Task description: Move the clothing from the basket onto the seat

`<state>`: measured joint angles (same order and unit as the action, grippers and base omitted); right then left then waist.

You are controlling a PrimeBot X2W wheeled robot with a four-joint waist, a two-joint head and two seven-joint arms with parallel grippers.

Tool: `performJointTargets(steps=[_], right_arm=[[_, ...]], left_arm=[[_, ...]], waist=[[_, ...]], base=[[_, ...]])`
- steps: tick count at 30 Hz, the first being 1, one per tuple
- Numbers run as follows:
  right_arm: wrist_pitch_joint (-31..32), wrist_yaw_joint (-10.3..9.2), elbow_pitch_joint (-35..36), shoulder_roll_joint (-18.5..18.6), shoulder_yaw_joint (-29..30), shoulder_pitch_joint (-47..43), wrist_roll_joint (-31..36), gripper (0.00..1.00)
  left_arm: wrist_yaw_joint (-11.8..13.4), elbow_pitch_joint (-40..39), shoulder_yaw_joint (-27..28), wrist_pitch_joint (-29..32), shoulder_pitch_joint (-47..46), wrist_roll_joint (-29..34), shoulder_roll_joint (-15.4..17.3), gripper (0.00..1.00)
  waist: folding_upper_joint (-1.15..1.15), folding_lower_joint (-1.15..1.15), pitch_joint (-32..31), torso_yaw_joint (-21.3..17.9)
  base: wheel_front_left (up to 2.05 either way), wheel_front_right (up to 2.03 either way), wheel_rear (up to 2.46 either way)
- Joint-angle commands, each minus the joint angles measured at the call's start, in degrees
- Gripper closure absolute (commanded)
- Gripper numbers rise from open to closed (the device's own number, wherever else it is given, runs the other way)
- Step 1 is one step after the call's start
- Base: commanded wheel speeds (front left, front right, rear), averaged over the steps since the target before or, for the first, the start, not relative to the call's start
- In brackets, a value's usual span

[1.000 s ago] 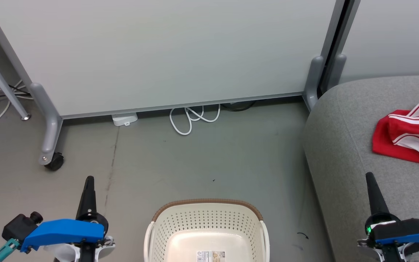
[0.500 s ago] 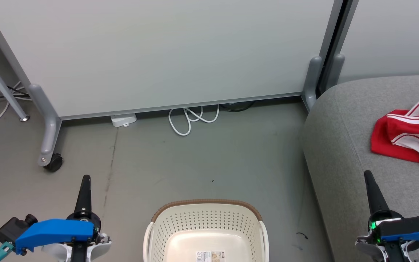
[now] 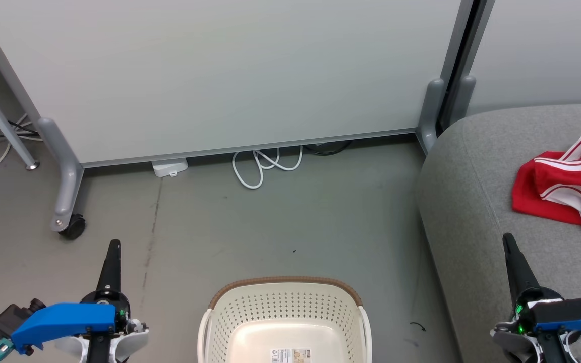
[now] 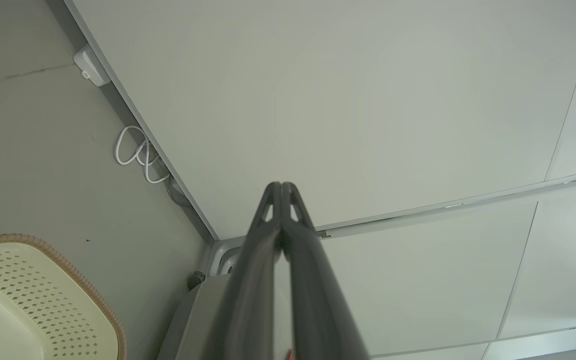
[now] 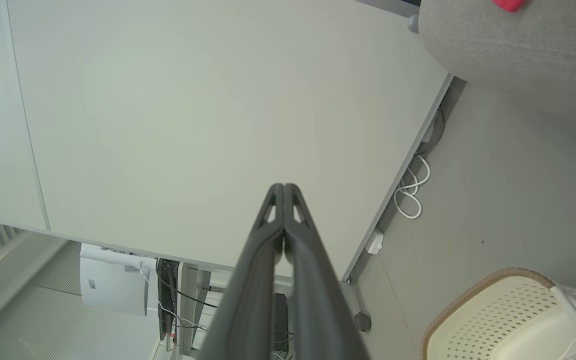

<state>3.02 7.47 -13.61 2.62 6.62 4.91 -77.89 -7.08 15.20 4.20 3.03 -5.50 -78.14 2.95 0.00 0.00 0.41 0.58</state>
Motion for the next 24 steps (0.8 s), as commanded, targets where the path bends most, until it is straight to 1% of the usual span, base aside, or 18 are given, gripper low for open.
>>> performJointTargets(steps=[1,24], right_arm=[[0.37,0.03,0.14,0.37,-0.05,0.96,-1.27,1.00],[2.95,0.04,-0.35,0.40,-0.09,1.45,-11.55,1.00]], left_arm=[[-0.26,-0.58,0.37,0.44,-1.03,-1.14,0.00,1.00],[-0.59,-1.13,2.03,2.91,-1.05,-11.28,-0.07,1.00]], waist=[[0.00,0.00,-0.01,-0.02],[0.00,0.00,-0.17,-0.43]], base=[[0.00,0.00,0.00],[0.00,0.00,0.00]])
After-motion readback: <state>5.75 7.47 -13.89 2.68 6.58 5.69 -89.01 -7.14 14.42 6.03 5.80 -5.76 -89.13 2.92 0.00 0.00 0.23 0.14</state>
